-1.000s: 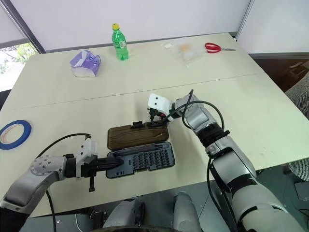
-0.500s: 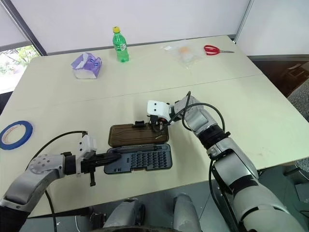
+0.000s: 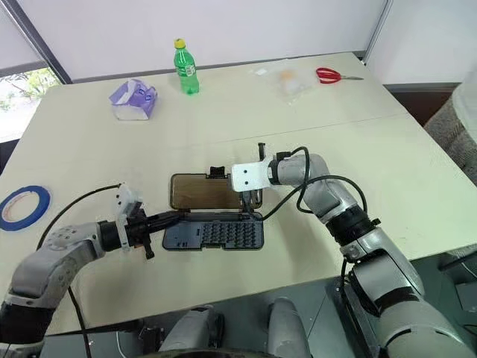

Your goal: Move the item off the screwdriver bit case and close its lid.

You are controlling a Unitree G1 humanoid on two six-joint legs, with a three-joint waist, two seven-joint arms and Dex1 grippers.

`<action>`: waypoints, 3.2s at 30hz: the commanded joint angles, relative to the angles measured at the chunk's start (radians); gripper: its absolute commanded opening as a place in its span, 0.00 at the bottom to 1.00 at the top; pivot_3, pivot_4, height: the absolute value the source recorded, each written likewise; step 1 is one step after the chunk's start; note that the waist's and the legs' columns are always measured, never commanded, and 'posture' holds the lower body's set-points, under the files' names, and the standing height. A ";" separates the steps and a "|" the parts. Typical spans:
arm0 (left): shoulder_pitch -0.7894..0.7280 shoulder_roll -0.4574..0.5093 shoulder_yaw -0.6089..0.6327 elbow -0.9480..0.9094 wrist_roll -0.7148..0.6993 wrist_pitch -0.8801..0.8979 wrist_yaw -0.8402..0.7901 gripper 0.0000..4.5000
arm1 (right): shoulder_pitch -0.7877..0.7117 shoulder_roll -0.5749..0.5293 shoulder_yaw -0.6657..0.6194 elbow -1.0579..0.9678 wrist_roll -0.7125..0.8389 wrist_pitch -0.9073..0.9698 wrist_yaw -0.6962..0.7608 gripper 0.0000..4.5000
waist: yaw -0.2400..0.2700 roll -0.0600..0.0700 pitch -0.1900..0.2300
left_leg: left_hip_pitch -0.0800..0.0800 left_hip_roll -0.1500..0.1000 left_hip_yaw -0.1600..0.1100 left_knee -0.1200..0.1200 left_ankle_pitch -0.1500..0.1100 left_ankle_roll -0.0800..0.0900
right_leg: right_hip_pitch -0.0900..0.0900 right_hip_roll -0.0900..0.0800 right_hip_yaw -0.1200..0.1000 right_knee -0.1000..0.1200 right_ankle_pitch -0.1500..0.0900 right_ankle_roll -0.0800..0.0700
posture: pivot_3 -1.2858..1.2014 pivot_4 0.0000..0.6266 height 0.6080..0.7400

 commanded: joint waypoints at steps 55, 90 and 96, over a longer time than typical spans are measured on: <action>-0.328 -0.020 -0.061 0.308 0.069 0.014 -0.266 0.00 | 0.211 -0.349 -0.433 -0.675 0.329 0.694 0.237 0.99 | -0.001 -0.001 0.000 | -0.012 -0.001 0.000 0.003 0.000 0.000 | -0.009 0.000 -0.001 -0.001 0.000 0.000 | 0.52 0.24 1.00; -0.356 0.051 -0.187 0.305 0.079 0.084 -0.459 0.00 | 0.317 -0.266 -0.414 -0.772 0.557 0.900 0.107 0.99 | 0.003 0.003 -0.004 | 0.003 0.000 0.000 0.003 -0.002 0.005 | 0.007 0.000 -0.001 -0.004 0.000 0.000 | 0.52 0.24 1.00; -0.458 0.039 -0.199 0.342 0.082 0.118 -0.453 0.00 | 0.356 -0.190 -0.408 -0.764 0.709 0.964 0.113 0.81 | 0.002 0.002 -0.004 | 0.002 0.000 0.000 0.003 -0.002 0.004 | 0.006 0.000 -0.001 -0.004 0.000 0.000 | 0.52 0.24 1.00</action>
